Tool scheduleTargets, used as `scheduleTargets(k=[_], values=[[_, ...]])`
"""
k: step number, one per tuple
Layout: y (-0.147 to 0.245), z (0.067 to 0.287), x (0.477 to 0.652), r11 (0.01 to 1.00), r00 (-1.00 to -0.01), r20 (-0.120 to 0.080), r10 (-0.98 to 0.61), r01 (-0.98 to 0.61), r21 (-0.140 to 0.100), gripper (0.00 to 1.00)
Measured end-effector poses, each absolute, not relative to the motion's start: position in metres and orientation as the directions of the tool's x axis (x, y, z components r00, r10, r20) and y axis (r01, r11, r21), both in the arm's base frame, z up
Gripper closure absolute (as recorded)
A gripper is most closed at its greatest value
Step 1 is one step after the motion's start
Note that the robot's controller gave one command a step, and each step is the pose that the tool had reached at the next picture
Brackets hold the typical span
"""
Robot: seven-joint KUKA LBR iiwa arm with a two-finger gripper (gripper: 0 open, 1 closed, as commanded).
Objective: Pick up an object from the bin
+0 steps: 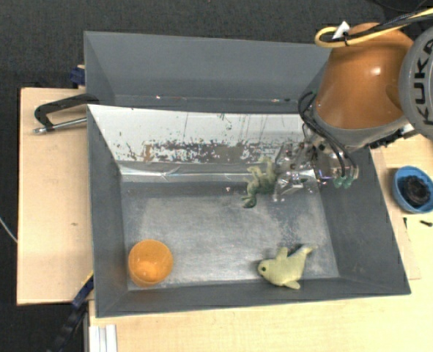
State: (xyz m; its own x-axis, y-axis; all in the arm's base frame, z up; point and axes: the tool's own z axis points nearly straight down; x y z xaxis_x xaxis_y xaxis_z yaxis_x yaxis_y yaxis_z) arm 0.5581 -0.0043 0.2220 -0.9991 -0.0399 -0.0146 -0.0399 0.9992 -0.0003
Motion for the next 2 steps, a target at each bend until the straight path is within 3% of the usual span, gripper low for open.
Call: scheduleTargets(k=[1,2], values=[[-0.040,0.199,0.583,0.944,-0.944,-0.005,-0.330,-0.330,-0.002,1.00],[-0.072,0.282,0.584,0.865,-0.865,-0.010,-0.501,-0.501,-0.007,1.00]])
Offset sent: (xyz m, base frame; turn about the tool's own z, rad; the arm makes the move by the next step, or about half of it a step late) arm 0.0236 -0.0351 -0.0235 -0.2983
